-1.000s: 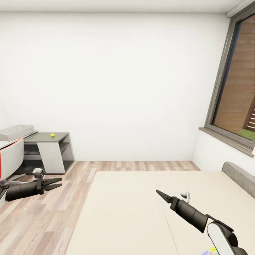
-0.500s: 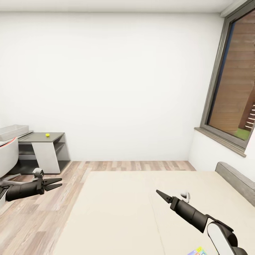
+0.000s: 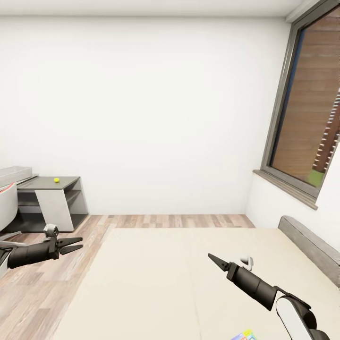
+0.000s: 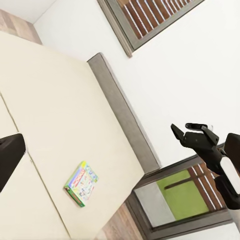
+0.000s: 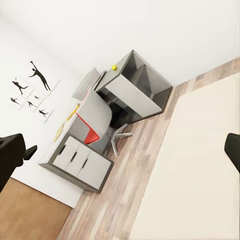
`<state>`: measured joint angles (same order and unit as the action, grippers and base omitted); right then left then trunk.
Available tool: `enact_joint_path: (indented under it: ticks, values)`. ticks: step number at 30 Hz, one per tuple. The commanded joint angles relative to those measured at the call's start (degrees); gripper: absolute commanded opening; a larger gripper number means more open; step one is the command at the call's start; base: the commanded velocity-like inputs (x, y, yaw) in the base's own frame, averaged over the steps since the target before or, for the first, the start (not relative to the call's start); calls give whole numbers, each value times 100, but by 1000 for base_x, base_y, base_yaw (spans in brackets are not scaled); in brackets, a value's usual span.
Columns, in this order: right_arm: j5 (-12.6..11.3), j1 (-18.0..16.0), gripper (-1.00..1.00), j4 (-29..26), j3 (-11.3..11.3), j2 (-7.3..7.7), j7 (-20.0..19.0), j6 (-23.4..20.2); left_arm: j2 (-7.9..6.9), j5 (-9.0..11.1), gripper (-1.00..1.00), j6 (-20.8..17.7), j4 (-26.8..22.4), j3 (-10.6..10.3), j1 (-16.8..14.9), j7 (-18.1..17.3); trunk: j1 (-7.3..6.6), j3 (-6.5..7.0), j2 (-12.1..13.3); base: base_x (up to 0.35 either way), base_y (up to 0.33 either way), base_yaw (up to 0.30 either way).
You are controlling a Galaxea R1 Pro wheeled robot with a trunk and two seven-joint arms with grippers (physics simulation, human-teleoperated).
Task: Put all the toys in the child's room - the three board games (two on the bed and one on the table), the two jigsaw puzzles on the table, and the tennis ball on the table - inside the toy box on the table in the child's room.
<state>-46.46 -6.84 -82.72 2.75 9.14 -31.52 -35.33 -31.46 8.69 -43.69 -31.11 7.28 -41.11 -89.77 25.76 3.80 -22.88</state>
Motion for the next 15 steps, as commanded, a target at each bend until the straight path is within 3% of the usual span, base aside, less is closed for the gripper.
enact_joint_path:
  ticks: [1, 15]
  values:
    - [-36, -2, 100, 3, 7, 0, -3, -44, 0, -7, 100, -61, -1, 2, -2, -23, 2, -3, -4, 0, -265, 0]
    - [-38, -2, 100, 9, 6, 0, -3, -44, 0, -7, 100, -61, -1, 2, -2, -23, 2, -3, -4, 0, -265, 0]
